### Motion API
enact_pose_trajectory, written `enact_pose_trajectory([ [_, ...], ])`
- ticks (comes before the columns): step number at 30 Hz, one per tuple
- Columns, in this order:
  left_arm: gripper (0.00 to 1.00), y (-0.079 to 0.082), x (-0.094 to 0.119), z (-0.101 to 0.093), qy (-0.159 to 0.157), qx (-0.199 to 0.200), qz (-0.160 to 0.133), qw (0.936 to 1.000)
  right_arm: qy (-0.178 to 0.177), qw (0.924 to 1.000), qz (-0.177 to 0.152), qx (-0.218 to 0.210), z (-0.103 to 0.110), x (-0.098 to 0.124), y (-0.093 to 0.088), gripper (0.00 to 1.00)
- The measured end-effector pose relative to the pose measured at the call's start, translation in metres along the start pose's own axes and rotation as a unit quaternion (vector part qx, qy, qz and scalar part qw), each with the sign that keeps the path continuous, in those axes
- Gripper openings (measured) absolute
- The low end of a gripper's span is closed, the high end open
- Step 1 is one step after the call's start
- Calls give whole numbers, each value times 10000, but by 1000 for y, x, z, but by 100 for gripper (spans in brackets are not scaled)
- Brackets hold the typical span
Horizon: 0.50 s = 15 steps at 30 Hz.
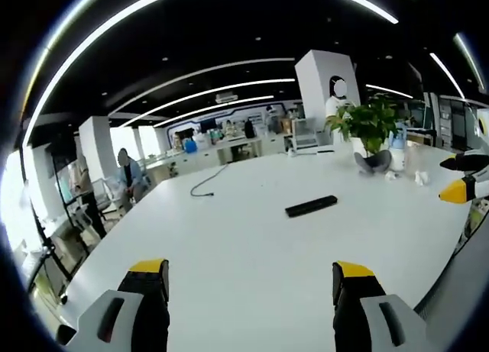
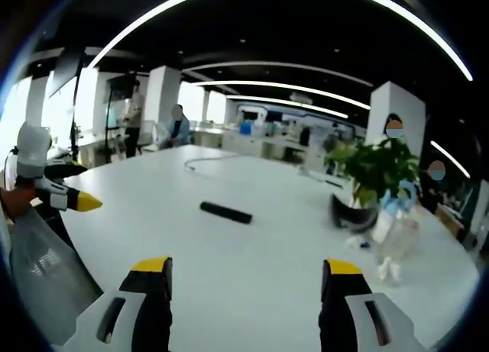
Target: Press the specified remote control buttons in sequence, fully releasing each button before pressing the next.
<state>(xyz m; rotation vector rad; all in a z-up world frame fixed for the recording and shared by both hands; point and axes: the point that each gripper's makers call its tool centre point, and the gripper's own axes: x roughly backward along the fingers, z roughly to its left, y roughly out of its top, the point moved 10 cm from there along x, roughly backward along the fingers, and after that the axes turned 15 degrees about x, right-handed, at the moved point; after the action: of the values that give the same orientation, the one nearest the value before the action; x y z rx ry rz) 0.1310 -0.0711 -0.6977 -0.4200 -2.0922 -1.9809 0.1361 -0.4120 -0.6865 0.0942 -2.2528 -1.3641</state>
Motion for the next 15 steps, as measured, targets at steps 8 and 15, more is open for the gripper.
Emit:
enact_pose_trajectory([
  [8, 92, 0, 0, 0, 28, -11, 6, 10000, 19, 10000, 3, 25, 1, 0, 0, 78],
  [15, 92, -1, -1, 0, 23, -15, 37, 10000, 14, 10000, -9, 9, 0, 0, 0, 78],
])
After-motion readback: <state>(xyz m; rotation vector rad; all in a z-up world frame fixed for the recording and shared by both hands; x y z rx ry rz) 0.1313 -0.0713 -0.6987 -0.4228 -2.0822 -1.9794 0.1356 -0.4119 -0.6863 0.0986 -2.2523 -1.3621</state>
